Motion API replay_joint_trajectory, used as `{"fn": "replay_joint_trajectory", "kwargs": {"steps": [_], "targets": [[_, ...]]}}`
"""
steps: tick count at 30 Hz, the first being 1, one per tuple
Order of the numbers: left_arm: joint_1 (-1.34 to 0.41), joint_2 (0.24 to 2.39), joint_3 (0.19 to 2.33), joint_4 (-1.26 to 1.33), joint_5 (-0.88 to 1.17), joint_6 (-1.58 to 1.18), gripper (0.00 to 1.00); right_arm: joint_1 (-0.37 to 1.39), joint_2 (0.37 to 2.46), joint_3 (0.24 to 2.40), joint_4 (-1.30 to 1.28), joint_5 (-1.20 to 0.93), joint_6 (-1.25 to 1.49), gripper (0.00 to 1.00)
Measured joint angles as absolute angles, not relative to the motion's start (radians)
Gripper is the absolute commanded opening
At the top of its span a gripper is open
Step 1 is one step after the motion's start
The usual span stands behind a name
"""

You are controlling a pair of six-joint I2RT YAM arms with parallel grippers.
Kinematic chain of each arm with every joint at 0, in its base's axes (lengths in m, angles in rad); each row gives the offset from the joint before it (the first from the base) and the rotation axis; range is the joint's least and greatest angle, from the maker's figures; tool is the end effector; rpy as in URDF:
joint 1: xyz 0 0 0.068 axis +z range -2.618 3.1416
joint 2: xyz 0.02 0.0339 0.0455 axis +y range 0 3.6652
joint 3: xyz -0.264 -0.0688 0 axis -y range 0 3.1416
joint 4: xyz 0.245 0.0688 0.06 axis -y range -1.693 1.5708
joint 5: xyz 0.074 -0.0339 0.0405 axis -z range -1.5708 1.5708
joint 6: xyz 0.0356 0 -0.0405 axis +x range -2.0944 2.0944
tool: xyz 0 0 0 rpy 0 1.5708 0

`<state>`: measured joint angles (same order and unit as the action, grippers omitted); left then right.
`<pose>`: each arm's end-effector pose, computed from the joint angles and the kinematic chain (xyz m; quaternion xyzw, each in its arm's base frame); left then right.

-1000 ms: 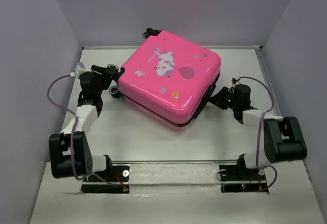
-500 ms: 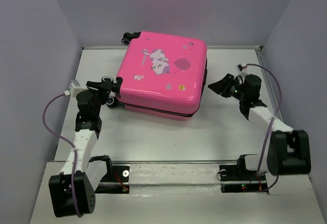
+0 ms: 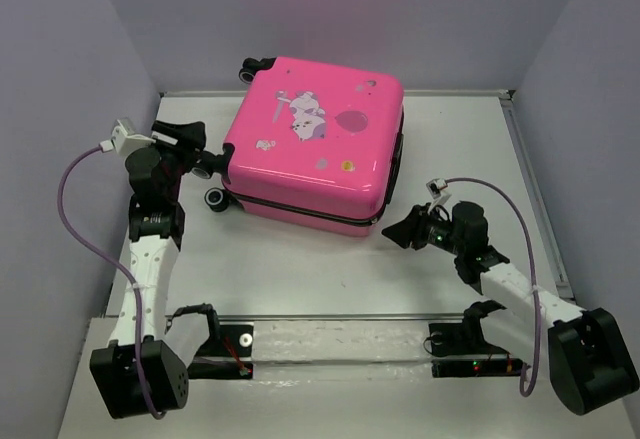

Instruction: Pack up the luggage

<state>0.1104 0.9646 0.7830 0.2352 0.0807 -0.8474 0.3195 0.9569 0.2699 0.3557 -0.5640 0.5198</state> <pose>0.2296 0.0226 0.3511 -0.2907 0.6235 -0.2871 0.6665 0.1780 0.0789 0.1864 -0.0826 0.7941 0.4342 0.4172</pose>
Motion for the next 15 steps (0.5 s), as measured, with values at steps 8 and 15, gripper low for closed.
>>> {"fn": "replay_joint_trajectory", "kwargs": {"steps": [8,15], "targets": [[0.109,0.851,0.686,0.196,0.145,-0.767,0.46,0.433,1.055,0.290,0.424,-0.483,0.455,0.52],[-0.124,0.642,0.517,0.157,0.165,-0.710,0.27,0.509,1.124,0.347,0.434,-0.394,0.413,0.54]]}}
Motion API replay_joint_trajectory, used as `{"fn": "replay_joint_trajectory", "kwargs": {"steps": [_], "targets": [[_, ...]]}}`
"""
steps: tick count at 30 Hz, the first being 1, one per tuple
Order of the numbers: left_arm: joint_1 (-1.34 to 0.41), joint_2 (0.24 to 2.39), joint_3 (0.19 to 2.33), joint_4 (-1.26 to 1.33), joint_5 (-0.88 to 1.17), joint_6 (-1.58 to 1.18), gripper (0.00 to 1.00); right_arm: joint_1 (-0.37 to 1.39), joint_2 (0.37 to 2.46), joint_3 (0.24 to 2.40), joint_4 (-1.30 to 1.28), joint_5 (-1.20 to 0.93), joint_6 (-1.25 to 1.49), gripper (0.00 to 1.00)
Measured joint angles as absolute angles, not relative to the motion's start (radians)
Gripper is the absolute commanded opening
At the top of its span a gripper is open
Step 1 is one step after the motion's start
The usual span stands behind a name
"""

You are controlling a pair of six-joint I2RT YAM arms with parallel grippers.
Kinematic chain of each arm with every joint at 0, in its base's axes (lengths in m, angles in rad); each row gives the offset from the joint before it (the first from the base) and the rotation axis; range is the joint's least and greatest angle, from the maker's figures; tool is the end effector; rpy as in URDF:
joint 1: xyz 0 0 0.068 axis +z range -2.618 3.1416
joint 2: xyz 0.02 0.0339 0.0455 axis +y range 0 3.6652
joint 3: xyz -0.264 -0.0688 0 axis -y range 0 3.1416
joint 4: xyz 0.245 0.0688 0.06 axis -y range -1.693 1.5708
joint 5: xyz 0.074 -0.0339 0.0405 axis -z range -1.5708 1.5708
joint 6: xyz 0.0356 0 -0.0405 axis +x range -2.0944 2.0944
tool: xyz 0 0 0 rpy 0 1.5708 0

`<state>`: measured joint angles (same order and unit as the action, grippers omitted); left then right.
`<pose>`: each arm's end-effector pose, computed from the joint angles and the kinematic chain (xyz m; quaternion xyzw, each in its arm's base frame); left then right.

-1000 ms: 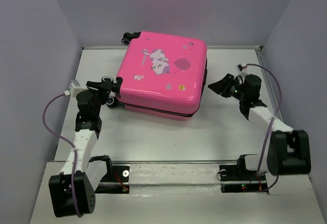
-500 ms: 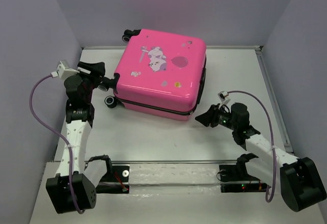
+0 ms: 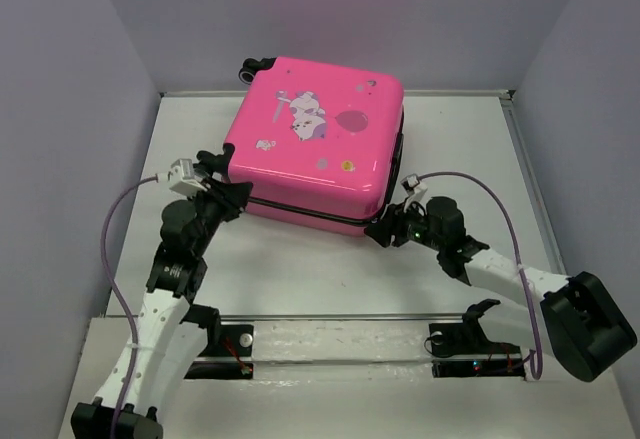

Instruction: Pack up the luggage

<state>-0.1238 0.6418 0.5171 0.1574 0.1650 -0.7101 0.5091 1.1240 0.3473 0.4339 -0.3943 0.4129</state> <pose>0.1661 -0.0266 0.3042 -0.1436 0.6806 -0.3424 0.6316 0.1884 0.1208 0.1867 -0.1513 0.7952 0.3947 0.4348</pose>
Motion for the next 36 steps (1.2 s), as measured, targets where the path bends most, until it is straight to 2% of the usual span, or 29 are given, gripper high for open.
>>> {"fn": "replay_joint_trajectory", "kwargs": {"steps": [5,6,12,14,17,19,29,35,36], "targets": [[-0.327,0.582,0.320,0.147,0.121,-0.766,0.25,0.557,1.150,0.364,0.418,-0.278,0.393,0.53],[-0.362,0.589,0.286,0.155,0.099,-0.783,0.25,0.569,1.153,0.364,0.416,-0.248,0.390,0.50],[-0.480,0.781,0.240,0.250,0.053,-0.825,0.26,0.643,1.166,0.365,0.411,-0.059,0.405,0.38],[-0.504,0.851,0.242,0.297,0.046,-0.828,0.26,0.660,1.168,0.363,0.419,-0.022,0.415,0.39],[-0.517,0.953,0.258,0.367,0.043,-0.828,0.26,0.699,1.173,0.362,0.429,0.058,0.428,0.48],[-0.518,0.997,0.270,0.402,0.042,-0.828,0.26,0.722,1.173,0.362,0.434,0.086,0.430,0.51],[-0.533,1.036,0.276,0.508,0.038,-0.829,0.27,0.785,1.170,0.366,0.432,0.214,0.406,0.48],[-0.547,1.035,0.278,0.520,0.036,-0.829,0.27,0.799,1.163,0.382,0.395,0.253,0.383,0.31],[-0.550,1.033,0.278,0.520,0.036,-0.829,0.27,0.801,1.160,0.386,0.386,0.261,0.376,0.26]]}}
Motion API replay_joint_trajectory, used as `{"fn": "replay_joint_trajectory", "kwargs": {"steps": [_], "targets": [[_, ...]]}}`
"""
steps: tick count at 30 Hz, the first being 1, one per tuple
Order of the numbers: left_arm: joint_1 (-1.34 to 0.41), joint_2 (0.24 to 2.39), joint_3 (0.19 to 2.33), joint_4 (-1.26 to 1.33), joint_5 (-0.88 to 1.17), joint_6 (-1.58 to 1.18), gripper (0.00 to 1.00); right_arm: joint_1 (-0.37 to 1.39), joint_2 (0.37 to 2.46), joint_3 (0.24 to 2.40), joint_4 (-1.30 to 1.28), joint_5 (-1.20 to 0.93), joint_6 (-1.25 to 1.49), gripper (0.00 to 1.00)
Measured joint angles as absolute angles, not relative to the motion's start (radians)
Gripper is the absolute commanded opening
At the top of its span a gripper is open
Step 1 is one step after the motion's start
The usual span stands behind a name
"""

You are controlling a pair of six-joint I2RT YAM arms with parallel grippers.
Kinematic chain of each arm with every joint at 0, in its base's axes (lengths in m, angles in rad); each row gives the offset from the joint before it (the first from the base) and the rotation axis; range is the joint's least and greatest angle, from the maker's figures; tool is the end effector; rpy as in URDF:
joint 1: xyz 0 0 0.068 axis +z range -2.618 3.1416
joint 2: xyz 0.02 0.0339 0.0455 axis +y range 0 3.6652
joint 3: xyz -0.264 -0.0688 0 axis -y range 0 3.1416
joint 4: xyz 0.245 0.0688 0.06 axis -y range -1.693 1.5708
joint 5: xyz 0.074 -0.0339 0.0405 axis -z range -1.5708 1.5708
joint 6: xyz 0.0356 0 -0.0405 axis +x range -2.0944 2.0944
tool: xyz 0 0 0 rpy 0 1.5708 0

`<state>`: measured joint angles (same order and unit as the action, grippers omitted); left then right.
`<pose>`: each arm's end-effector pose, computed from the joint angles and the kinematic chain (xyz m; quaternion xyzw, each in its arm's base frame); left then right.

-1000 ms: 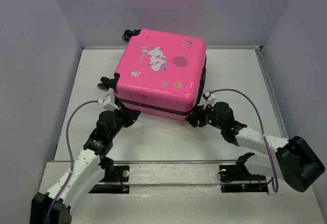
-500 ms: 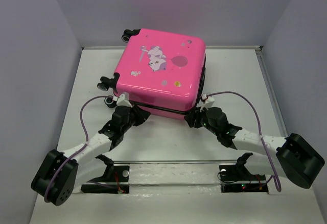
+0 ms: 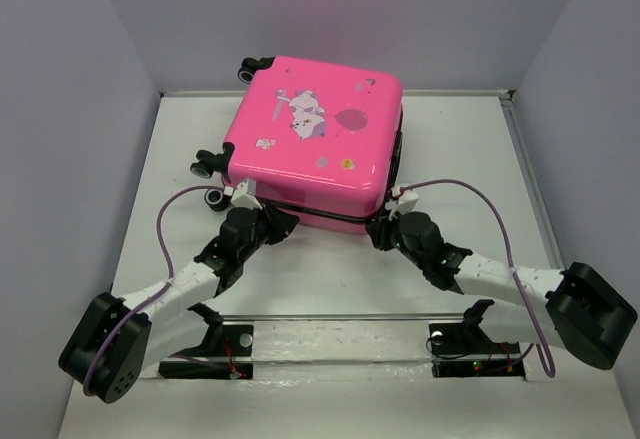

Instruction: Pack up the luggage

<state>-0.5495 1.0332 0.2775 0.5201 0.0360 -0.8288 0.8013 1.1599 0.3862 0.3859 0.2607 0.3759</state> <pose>0.1791 -0.1112 0.1903 -0.0983 0.7791 -0.4045 0.4687 0.1681 0.1603 0.1863 -0.1029 0.8198 0.2172 0.5197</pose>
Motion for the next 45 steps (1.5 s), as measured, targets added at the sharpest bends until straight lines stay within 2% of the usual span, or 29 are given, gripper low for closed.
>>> {"fn": "replay_joint_trajectory", "kwargs": {"steps": [3,5,15,22,30,36,39,40,42,45], "targets": [[-0.558,1.028,0.278,0.524,0.036,-0.829,0.26,0.813,1.156,0.394,0.368,0.281,0.366,0.11],[-0.562,1.028,0.278,0.528,0.036,-0.829,0.26,0.833,1.156,0.400,0.361,0.304,0.360,0.07],[-0.588,1.055,0.345,0.513,0.018,-0.822,0.24,1.013,1.129,0.431,0.277,0.431,0.400,0.07],[-0.636,1.109,0.384,0.493,-0.038,-0.820,0.24,1.135,1.253,0.585,0.146,0.536,0.435,0.07],[-0.695,1.169,0.411,0.509,-0.084,-0.825,0.23,1.150,1.303,0.679,0.031,0.569,0.437,0.07],[-0.718,1.207,0.427,0.519,-0.081,-0.832,0.23,1.155,1.485,0.794,0.112,0.558,0.384,0.07],[-0.717,1.184,0.462,0.424,-0.087,-0.800,0.47,1.160,1.558,0.797,0.253,0.575,0.366,0.07],[-0.710,1.171,0.474,0.382,-0.087,-0.792,0.66,1.160,1.560,0.789,0.284,0.576,0.368,0.07],[-0.685,1.101,0.503,0.281,-0.088,-0.757,0.82,1.161,1.544,0.758,0.345,0.574,0.377,0.07],[-0.560,0.950,0.570,0.128,-0.058,-0.704,0.92,1.160,1.487,0.697,0.384,0.560,0.395,0.07]]}}
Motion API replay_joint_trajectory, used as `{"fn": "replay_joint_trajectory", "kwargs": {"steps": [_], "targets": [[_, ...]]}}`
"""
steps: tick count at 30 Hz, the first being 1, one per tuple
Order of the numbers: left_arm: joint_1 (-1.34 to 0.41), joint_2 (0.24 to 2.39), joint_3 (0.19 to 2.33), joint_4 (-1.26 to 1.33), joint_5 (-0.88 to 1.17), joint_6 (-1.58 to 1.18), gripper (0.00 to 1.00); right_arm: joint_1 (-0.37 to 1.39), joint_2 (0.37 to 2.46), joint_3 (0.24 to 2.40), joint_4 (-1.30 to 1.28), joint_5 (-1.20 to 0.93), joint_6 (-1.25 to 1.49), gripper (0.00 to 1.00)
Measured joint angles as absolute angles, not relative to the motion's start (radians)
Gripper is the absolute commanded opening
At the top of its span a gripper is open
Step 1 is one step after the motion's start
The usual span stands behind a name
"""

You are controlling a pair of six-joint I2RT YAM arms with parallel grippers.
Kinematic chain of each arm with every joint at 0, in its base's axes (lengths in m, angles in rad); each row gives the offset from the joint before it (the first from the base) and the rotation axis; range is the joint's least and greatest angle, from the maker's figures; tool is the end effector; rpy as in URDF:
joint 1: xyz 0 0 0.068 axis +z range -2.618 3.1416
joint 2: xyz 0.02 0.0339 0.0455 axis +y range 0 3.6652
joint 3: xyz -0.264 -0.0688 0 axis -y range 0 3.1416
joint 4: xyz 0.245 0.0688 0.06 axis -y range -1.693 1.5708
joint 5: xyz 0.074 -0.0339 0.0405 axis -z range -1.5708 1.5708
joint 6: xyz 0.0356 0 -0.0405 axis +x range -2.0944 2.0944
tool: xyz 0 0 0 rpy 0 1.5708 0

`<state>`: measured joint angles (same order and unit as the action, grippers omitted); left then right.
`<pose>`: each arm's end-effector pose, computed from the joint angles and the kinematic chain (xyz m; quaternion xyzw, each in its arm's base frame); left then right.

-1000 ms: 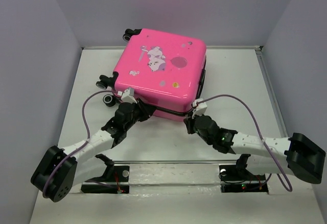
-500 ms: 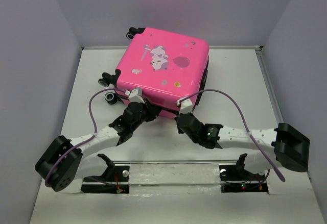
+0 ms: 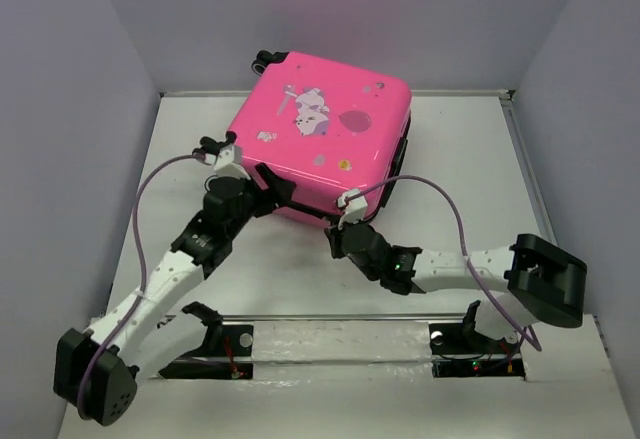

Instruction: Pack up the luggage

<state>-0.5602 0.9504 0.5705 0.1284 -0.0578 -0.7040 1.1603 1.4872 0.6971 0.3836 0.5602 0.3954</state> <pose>0.1895 -0.1164 0.2659 -0.0744 0.7866 -0.3435 0.5077 0.1405 0.2755 0.2036 -0.1586 0.8015 0.2063 0.5385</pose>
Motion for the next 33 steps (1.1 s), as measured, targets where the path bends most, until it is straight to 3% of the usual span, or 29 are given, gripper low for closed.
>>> {"fn": "replay_joint_trajectory", "kwargs": {"steps": [7,12,33], "targets": [[-0.175,0.912,0.878,0.045,0.077,-0.644,0.96,1.147,1.381,0.645,0.405,0.503,0.424,0.07],[0.000,1.015,0.898,0.051,0.174,-0.654,0.96,1.145,1.383,0.644,0.404,0.486,0.427,0.07],[0.201,1.291,0.825,0.229,0.312,-0.807,0.96,1.145,1.390,0.644,0.404,0.471,0.436,0.07]]}}
